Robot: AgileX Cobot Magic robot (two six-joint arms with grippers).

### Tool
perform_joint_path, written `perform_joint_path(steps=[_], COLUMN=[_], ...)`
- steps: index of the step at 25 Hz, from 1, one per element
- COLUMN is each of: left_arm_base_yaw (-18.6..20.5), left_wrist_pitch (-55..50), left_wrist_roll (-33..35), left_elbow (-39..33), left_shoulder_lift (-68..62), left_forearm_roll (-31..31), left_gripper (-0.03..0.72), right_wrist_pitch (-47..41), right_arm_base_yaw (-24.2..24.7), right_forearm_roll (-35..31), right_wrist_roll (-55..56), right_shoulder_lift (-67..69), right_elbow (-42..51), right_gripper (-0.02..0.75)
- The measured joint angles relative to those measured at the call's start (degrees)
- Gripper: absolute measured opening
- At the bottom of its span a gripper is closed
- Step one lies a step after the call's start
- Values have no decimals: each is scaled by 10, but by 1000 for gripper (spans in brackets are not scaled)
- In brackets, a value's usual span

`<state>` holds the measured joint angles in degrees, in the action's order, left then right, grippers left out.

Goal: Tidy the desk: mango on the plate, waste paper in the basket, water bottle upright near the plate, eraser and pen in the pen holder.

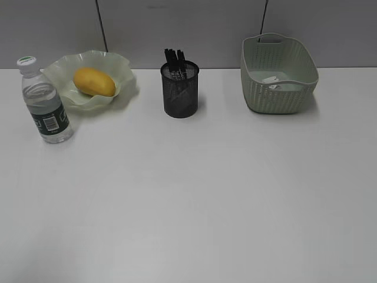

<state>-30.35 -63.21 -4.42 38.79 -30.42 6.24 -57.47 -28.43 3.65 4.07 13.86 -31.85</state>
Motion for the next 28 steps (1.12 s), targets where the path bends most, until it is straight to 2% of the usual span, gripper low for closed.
perform_joint_path(steps=[6,10,15,23,28], left_arm_base_yaw=[0,0,0,0,0], left_wrist_pitch=[-15,-29,-38,-44,-44], left_wrist_roll=[0,0,0,4,55], left_elbow=[-33,-33,-41,-61,-61], left_shoulder_lift=[198,275,292,292,292], left_forearm_roll=[2,-5,-29,-37,0], left_gripper=[531,531,529,529,529], right_wrist_pitch=[-2,-8,-12,-19,-19], right_arm_base_yaw=[0,0,0,0,0], right_forearm_roll=[2,4,-3,-53,-54], right_wrist_roll=[-2,-9,-25,-85,-86], right_shoulder_lift=[0,0,0,0,0], right_elbow=[13,18,22,29,29], right_gripper=[547,547,532,505,505])
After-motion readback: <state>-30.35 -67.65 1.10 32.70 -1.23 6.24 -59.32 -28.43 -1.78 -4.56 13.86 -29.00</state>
